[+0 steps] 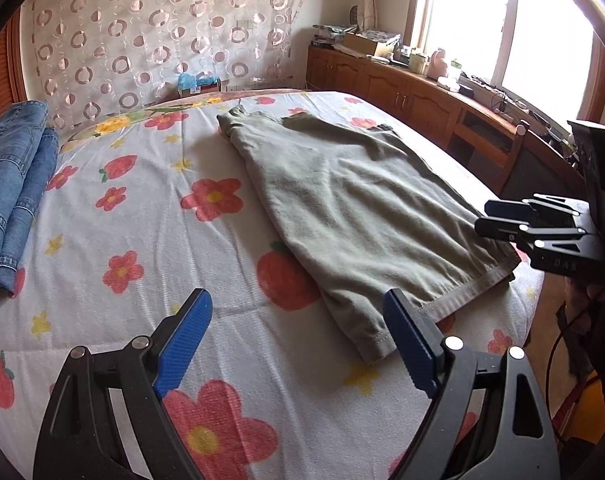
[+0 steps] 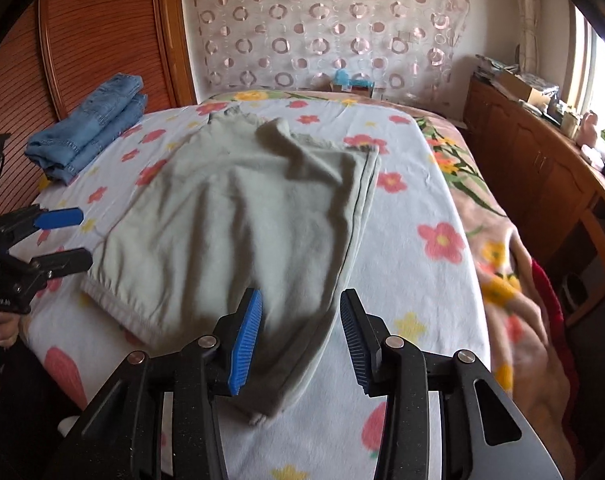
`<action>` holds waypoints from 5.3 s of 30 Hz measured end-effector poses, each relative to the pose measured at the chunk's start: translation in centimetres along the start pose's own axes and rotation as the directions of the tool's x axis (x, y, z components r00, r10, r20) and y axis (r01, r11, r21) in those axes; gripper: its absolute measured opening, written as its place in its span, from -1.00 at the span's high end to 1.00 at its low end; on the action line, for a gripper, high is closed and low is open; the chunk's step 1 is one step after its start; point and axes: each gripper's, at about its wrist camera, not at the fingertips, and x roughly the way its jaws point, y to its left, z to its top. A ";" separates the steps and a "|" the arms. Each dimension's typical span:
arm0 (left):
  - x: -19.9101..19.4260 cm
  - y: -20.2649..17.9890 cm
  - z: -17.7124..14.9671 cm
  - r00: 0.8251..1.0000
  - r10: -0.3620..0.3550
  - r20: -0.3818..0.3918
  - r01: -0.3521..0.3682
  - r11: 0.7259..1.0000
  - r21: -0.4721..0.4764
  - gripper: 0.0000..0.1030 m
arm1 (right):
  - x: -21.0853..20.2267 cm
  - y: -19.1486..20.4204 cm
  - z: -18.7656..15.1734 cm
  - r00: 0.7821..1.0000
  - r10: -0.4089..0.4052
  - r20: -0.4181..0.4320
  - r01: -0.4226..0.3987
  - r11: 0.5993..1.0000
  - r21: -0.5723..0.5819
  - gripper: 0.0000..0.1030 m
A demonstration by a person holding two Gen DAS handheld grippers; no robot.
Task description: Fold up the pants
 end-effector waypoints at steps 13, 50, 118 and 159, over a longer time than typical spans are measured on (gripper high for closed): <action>-0.1 -0.7 -1.1 0.996 -0.084 -0.006 0.084 0.997 0.000 -0.09 | 1.2 0.9 -0.9 1.000 0.008 0.005 -0.008 1.000 -0.008 0.11; -0.6 -2.5 -1.6 0.990 -0.142 -0.011 0.142 0.990 0.013 0.73 | -2.1 0.6 -3.3 0.999 0.023 0.028 -0.027 0.990 0.140 0.08; -17.1 2.2 13.1 0.916 -0.030 0.400 0.011 0.999 0.051 0.82 | -13.8 5.3 9.8 0.881 0.152 0.448 -0.134 0.988 -0.073 0.87; -5.5 5.4 -4.4 0.996 0.077 0.047 -0.071 0.990 -0.124 0.81 | 2.0 8.7 4.7 0.964 0.260 0.049 -0.257 0.965 -0.058 0.88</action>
